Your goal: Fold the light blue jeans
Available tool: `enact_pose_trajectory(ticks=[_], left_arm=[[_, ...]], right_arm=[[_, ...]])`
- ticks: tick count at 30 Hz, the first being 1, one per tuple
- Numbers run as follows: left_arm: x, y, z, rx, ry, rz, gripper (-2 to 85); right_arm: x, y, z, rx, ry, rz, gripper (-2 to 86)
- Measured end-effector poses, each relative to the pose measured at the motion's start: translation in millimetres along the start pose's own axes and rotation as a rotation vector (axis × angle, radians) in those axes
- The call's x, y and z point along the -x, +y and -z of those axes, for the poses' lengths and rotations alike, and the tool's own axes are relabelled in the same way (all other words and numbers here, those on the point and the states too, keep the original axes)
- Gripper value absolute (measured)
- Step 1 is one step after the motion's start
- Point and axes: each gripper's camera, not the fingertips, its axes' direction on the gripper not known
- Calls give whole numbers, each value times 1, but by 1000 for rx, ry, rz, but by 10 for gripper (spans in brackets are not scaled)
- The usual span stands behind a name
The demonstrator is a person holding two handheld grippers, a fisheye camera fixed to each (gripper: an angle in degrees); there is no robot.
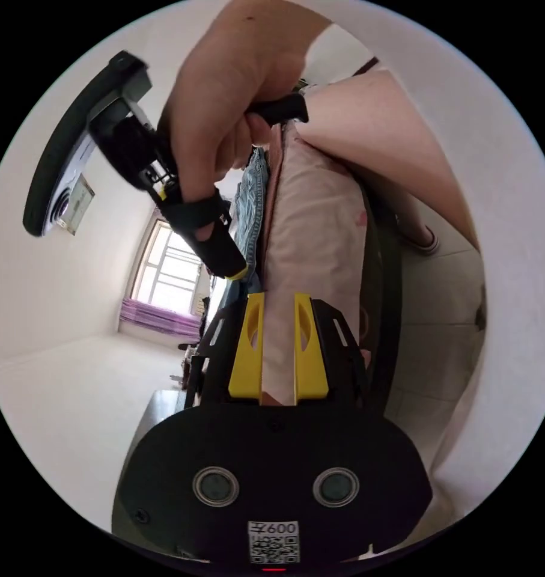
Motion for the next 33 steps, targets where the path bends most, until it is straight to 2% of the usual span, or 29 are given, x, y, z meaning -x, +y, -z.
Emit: enact_pose_trajectory(ticks=[15, 21, 26, 33], left_arm=[[40, 31, -53, 11, 26, 120, 76], [44, 36, -68, -14, 54, 152, 52], [52, 47, -60, -48, 33, 186, 20], [76, 49, -63, -45, 91, 286, 11]], right_arm=[[-91, -67, 50, -1, -13, -10, -9], [-144, -91, 101, -60, -165, -64, -9], [-253, -86, 154, -204, -282, -359, -9], [-295, -128, 131, -177, -243, -506, -8]])
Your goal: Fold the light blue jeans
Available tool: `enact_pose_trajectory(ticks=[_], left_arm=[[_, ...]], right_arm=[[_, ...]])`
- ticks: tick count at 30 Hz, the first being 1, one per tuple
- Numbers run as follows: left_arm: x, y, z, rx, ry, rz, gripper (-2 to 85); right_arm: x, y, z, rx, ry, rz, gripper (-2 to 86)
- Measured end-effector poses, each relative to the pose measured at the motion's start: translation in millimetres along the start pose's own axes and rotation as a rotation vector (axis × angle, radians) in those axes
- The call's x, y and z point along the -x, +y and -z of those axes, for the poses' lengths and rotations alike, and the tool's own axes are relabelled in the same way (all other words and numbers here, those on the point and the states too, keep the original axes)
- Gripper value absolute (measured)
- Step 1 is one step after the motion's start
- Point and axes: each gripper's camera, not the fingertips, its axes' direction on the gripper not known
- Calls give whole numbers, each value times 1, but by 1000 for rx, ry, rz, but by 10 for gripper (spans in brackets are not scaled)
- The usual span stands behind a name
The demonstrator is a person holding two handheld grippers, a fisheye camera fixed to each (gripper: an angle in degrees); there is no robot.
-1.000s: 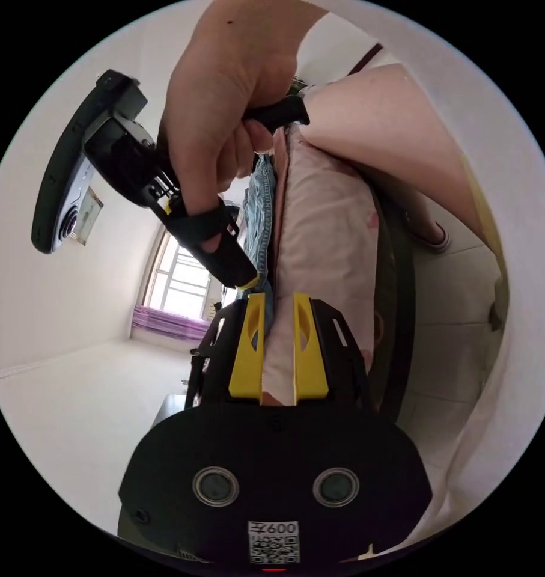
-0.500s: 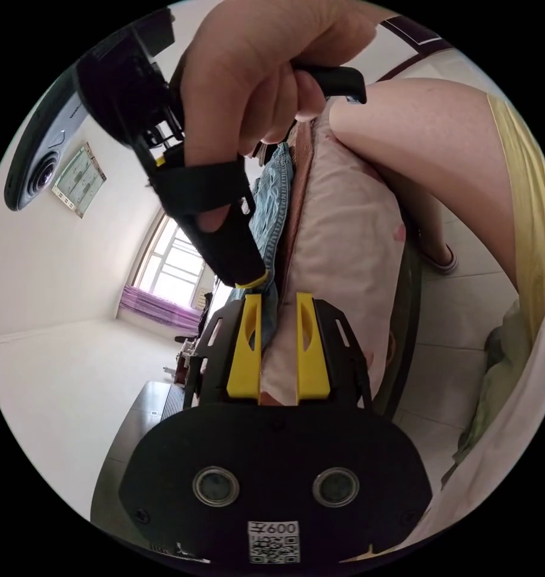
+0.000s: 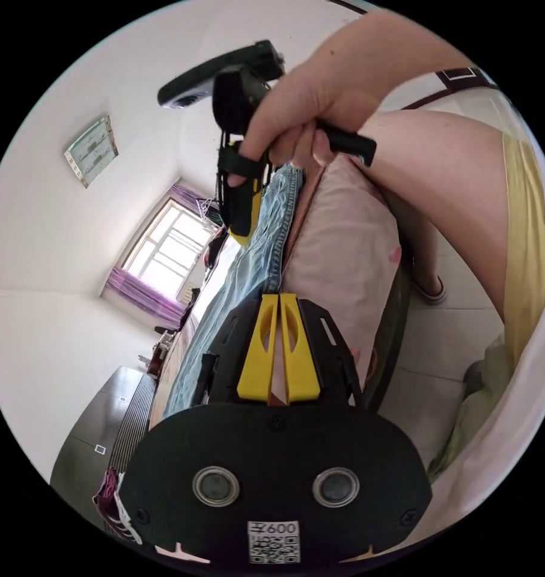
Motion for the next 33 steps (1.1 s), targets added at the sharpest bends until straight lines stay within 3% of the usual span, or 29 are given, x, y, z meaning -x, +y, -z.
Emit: enact_pose_trajectory(ticks=[1, 11, 17, 20, 23, 28, 31, 33], left_arm=[[2, -2, 2, 4, 0, 8, 11], [21, -26, 21, 37, 33, 54, 8], [37, -23, 49, 17, 109, 75, 7], [57, -22, 66, 21, 153, 182, 7], [91, -32, 75, 1, 72, 266, 7], [153, -54, 37, 11, 142, 464, 8], [141, -55, 0, 130, 264, 439, 8], [132, -44, 5, 77, 258, 512, 8]], right_arm=[[4, -4, -20, 78, 54, -1, -8], [112, -35, 43, 35, 158, 62, -8], [139, -41, 101, -13, 57, -34, -9], [171, -34, 143, -56, 25, -34, -9], [226, -27, 190, -116, -87, 26, -9], [321, -9, 212, -37, -121, 56, -8], [363, 8, 233, -58, -94, 31, -9], [383, 11, 240, -26, -92, 7, -9]])
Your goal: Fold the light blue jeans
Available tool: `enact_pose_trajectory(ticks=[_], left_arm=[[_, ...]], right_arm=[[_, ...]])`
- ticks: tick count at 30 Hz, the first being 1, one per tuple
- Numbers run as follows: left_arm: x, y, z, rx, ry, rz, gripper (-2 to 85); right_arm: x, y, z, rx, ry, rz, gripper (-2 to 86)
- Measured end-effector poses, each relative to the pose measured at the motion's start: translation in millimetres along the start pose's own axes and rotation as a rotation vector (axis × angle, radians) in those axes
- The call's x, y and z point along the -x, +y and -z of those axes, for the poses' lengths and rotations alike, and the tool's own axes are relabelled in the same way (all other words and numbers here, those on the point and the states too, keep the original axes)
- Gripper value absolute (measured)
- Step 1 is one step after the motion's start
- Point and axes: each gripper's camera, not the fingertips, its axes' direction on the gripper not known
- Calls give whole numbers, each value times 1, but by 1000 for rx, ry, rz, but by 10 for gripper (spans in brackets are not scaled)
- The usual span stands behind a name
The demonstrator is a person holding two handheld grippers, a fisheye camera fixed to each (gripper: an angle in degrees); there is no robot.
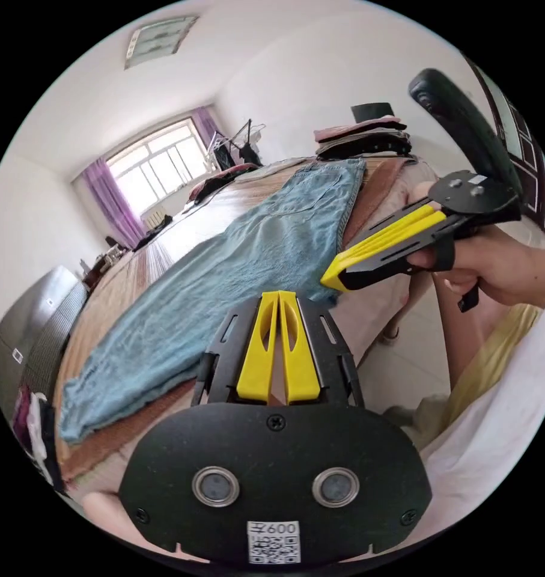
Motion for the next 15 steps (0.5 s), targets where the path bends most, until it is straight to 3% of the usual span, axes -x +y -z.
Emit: enact_pose_trajectory(ticks=[9, 15], left_arm=[[-50, -25, 24, -2, -88, -69, 8], [-84, -37, 61, -186, -35, -63, 8]], right_arm=[[109, -21, 65, -33, -2, -4, -9], [156, -35, 146, -332, 55, -40, -8]])
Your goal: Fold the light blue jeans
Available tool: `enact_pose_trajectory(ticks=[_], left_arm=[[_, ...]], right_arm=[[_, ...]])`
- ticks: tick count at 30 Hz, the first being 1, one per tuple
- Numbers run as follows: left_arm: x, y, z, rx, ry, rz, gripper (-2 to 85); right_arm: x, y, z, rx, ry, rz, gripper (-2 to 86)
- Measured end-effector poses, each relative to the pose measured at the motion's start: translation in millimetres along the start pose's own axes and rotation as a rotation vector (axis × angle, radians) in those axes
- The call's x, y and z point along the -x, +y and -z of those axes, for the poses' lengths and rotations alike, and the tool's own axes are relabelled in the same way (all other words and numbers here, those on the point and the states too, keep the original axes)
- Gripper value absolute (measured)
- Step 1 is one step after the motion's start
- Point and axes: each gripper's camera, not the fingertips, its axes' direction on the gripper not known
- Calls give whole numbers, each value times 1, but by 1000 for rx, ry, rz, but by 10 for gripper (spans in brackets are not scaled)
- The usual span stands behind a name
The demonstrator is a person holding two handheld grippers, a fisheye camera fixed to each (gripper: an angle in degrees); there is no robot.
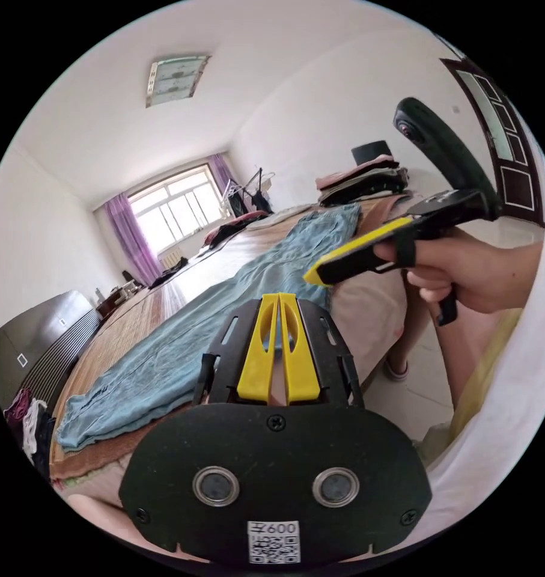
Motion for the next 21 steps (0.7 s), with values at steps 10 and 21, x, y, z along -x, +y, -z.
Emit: enact_pose_trajectory(ticks=[10, 21], left_arm=[[-44, 8, -20, 50, 115, 77, 7], [-123, -11, -2, 2, 59, 16, 6]], right_arm=[[19, -39, 24, -80, 448, -80, -8], [-115, -203, 214, -17, 489, -632, 79]])
